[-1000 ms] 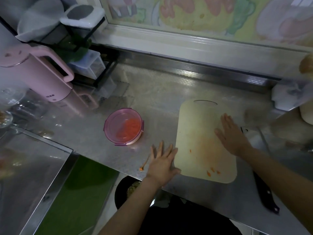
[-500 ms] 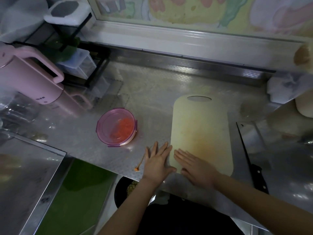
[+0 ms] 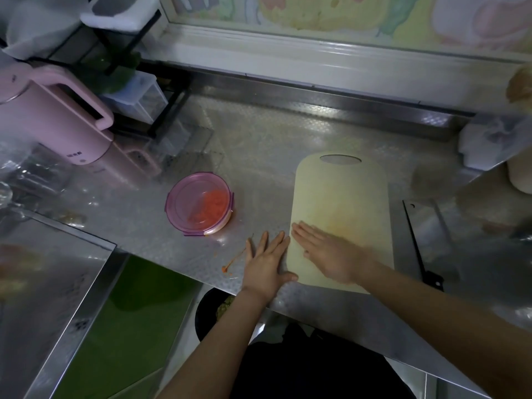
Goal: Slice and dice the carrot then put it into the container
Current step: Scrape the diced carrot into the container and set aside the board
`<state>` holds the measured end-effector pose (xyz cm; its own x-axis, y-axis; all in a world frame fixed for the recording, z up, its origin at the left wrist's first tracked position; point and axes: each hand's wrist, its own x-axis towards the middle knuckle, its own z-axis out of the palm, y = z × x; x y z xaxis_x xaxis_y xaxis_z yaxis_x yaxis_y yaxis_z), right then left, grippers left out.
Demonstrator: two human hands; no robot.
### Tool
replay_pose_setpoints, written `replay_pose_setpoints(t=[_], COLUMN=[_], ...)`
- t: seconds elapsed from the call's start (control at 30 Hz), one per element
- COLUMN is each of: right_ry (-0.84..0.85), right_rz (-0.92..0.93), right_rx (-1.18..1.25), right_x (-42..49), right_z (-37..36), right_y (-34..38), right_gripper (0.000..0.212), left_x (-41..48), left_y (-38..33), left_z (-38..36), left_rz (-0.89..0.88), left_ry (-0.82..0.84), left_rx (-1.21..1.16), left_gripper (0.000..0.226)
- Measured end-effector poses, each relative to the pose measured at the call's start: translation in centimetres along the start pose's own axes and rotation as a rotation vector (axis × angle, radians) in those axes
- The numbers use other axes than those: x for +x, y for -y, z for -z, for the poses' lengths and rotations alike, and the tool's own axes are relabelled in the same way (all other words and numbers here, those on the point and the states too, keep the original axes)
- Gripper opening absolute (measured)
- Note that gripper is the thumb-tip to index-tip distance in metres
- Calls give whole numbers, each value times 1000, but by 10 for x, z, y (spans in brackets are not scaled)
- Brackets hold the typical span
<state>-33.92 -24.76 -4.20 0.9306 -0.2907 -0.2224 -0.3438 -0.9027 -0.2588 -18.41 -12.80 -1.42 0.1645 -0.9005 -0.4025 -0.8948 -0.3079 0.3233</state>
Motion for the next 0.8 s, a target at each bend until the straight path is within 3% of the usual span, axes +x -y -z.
replay_pose_setpoints(t=[0.13,0.2,0.33,0.57,0.7,0.8], right_ry=[-5,-38,-296,-164,-152,-107], right_rz=[133,29,-373,-604,-496,-344], right_rx=[131,260,382,298,272,227], right_x=[-44,-60,-89,-108,-76,-59], right_z=[-16,-11,-2,-23,-37,-42], right_y=[15,12,-12,-7,46,74], right_gripper=[59,59,66,73,93,76], left_x=[0,1,0,1,2,3], left_y=[1,1,-1,1,2,3], left_z=[-2,-2,-3,-7,-8,-7], left_rz=[3,6,14,7,1,0], left_ry=[-4,0,-3,-21,-26,-19], left_rx=[-8,-12,-31,-46,-69,-29], left_gripper=[87,88,87,87,88,89])
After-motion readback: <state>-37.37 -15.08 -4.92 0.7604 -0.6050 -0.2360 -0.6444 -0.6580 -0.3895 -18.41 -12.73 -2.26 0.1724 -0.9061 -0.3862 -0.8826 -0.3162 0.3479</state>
